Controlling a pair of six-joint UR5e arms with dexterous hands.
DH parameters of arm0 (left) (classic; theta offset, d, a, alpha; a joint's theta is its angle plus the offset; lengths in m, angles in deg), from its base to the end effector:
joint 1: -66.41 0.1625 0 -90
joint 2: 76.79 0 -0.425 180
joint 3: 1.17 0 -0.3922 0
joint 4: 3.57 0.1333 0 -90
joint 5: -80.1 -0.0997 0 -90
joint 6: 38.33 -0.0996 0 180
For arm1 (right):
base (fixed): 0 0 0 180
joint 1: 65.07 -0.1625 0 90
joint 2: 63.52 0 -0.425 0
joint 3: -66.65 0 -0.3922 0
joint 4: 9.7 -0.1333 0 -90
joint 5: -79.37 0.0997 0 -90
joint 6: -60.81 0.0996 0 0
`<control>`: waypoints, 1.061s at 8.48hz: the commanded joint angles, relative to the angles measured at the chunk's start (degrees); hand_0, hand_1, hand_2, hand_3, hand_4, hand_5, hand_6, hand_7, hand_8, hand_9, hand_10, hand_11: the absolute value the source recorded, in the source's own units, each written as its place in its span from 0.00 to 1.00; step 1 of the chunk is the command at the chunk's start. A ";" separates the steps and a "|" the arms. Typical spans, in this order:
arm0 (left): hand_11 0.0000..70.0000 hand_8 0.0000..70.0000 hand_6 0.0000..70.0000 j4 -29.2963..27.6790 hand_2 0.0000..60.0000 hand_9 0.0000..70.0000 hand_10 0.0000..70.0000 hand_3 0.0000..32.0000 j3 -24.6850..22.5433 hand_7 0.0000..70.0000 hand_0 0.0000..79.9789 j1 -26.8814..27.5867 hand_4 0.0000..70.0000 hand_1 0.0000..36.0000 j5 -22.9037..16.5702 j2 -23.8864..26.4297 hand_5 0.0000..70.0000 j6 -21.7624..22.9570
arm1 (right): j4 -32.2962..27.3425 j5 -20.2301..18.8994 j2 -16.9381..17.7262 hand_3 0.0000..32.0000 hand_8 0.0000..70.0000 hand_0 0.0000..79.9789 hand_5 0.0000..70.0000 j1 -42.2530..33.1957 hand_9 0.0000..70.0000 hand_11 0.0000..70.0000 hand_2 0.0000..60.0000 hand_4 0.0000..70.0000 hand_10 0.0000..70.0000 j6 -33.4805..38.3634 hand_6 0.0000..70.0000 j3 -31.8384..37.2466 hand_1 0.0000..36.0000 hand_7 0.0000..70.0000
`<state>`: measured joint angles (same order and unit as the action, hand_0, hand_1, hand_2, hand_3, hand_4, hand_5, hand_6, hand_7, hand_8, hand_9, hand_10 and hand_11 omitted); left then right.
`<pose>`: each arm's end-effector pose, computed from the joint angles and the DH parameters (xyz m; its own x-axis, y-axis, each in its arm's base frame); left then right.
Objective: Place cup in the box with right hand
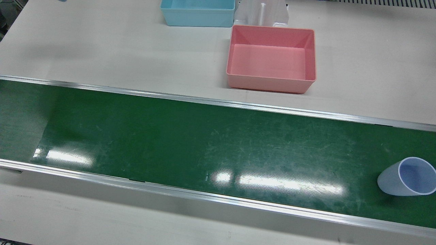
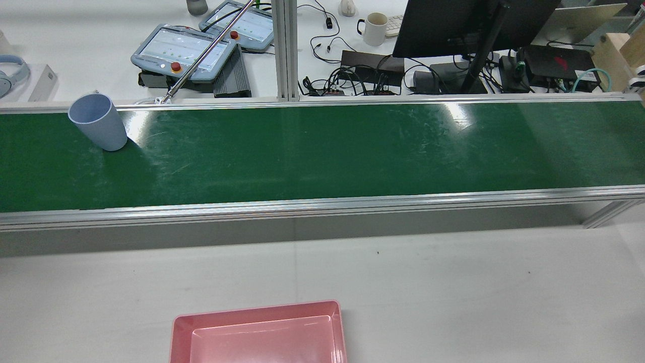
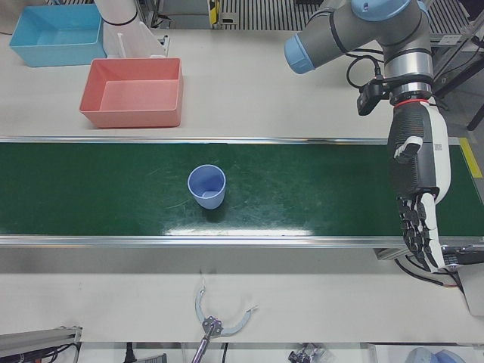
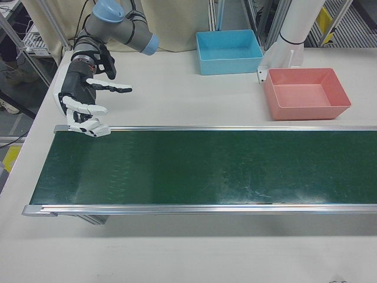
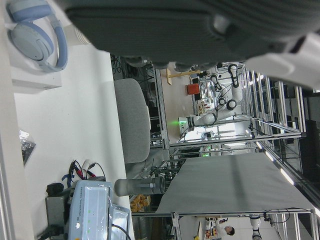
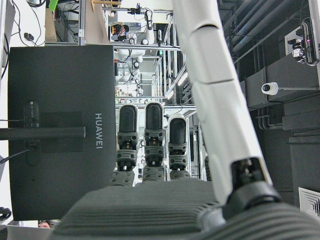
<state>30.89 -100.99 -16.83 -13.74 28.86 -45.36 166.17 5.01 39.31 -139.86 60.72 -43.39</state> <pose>-0.0609 -0.5624 0.5171 -0.9734 -0.2007 -0.1105 0.1386 -0.1316 -0.9816 0.0474 -0.4361 0.6066 -0.9987 -0.0027 -0.0515 0.0500 0.1897 -0.9806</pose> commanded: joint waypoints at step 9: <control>0.00 0.00 0.00 0.00 0.00 0.00 0.00 0.00 0.06 0.00 0.00 0.00 0.00 0.00 -0.03 0.00 0.00 0.00 | -0.17 0.09 0.00 0.00 0.45 1.00 0.22 -0.09 0.57 0.56 0.00 0.38 0.36 -0.09 0.24 -0.09 0.83 0.82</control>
<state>30.89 -100.96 -16.83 -13.77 28.86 -45.36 166.10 5.02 39.31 -139.89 60.72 -43.43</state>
